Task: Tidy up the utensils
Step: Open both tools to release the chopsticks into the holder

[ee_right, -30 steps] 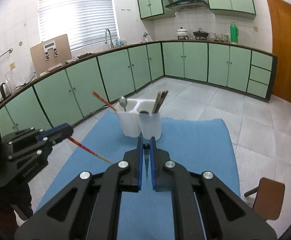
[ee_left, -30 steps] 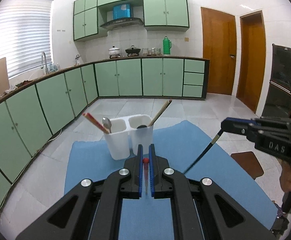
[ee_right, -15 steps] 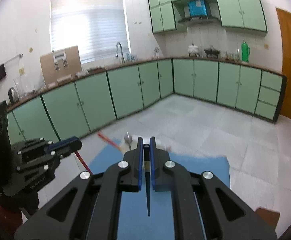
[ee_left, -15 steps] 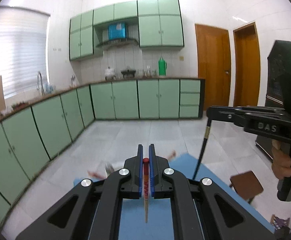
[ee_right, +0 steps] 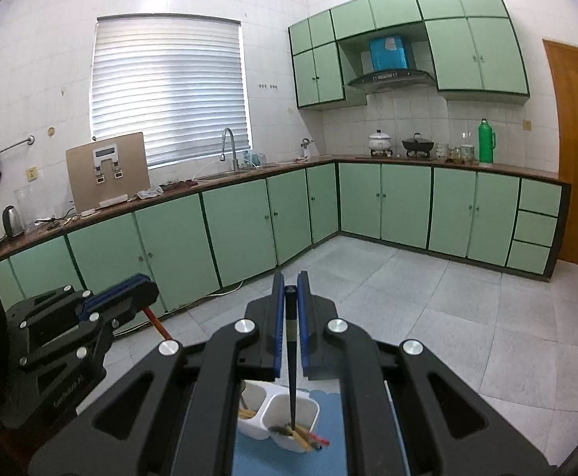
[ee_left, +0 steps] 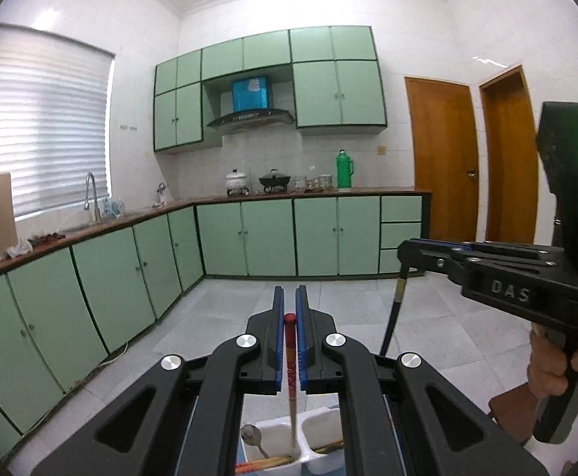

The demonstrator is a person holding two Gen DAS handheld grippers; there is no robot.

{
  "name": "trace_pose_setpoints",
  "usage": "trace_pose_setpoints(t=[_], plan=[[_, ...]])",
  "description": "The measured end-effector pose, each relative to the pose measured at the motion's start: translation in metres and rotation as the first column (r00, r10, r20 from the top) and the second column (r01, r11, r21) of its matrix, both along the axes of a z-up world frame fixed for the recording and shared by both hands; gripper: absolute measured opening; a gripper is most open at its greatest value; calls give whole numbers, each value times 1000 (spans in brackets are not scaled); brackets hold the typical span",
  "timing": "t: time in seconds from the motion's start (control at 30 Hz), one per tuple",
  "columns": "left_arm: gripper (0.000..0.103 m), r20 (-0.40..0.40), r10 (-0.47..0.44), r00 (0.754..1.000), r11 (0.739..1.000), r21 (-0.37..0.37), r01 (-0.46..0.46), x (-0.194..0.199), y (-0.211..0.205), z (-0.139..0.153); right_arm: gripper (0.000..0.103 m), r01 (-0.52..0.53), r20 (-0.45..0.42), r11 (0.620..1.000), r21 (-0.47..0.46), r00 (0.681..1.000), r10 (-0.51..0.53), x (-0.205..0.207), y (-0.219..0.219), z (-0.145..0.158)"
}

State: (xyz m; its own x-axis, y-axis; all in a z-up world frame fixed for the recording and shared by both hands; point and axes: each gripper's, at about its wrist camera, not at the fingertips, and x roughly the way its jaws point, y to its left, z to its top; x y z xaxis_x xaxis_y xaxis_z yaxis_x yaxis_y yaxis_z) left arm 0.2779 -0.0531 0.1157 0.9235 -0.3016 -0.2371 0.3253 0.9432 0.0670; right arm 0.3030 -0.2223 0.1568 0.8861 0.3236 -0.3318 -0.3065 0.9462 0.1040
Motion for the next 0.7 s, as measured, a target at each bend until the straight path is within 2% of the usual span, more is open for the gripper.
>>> trace_pose_setpoints(t=[0.3,0.6,0.67,0.7], plan=[[5,-104,16,994,1000,6,-16,52,6,-59,6,-9,-63,1000,-8,998,9,41,14,-51],[7,-209,43,977,998,44,-34,60,8,-101,9,-3,-176,999,-43,984,-5,52,25,-104],[19,-224,47,974,998,44,-38,59,10,-101,28,16,-182,999,-50,983,-25,48,23,-107],[24,-226,50,973,998,42,-41,55,12,-100,51,33,-173,999,-40,984,-39,43,19,-105]])
